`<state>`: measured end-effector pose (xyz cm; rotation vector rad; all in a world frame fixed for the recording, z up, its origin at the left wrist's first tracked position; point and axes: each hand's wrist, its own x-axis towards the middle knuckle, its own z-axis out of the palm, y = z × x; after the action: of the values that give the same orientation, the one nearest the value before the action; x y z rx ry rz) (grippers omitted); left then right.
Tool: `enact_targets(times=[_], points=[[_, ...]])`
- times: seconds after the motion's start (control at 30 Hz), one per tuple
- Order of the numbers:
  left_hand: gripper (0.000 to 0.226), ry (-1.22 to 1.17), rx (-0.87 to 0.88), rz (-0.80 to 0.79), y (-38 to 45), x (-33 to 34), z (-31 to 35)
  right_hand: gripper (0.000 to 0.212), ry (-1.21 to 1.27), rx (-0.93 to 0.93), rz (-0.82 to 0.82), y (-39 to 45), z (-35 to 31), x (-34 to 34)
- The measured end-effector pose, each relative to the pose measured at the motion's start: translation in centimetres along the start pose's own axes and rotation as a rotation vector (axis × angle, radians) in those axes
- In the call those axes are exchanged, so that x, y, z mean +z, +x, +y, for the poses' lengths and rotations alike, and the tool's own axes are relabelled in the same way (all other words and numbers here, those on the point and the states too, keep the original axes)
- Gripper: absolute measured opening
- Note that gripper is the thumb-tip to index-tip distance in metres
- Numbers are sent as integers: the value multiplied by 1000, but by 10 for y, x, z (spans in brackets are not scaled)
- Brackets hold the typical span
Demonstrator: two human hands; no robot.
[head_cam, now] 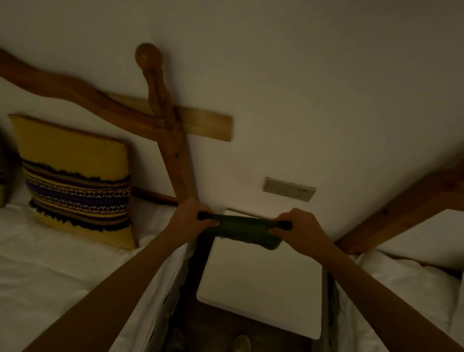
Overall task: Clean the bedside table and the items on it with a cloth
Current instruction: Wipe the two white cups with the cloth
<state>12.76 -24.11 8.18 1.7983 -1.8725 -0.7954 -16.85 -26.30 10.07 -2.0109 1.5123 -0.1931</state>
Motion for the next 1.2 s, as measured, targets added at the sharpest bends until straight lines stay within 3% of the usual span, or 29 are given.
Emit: enact_targets(times=[0.1, 0.2, 0.27, 0.37, 0.53, 0.6, 0.73, 0.8, 0.9, 0.97, 1.1, 1.2], points=[[26, -88, -74, -3, 4, -9, -2, 26, 133, -20, 83, 1, 1, -10], [27, -460, -237, -152, 3, -24, 4, 40, 629, 85, -22, -7, -8, -24], [27, -609, -262, -160, 3, -29, 12, 32, 787, 110, -28, -10, -19, -24], [34, -599, -239, -48, -2, -29, 26, 10, 847, 135, 119, -8, -39, -19], [26, -471, -224, 123, -12, -16, 41, 19, 906, 270, 206, 3, -72, -2], [25, -454, -191, 159, -18, -10, 48, 25, 925, 361, 197, 7, -90, 9], [31, -531, -170, 250, -32, 1, 60, 22, 954, 244, 19, 7, -115, 34], [28, -643, -217, 227, -38, 2, 61, 34, 1004, 237, -41, 9, -123, 45], [25, -1083, -436, 99, -47, -5, 56, 75, 1071, 269, -88, 18, -132, 63], [27, -1208, -488, 94, -54, -12, 45, 75, 1143, 241, -104, 24, -130, 74], [28, -933, -380, 270, -76, -25, 7, 32, 1323, 216, -231, 32, -139, 98], [21, -664, -434, 408, -89, -35, -25, 29, 1398, 323, -241, 37, -154, 119]])
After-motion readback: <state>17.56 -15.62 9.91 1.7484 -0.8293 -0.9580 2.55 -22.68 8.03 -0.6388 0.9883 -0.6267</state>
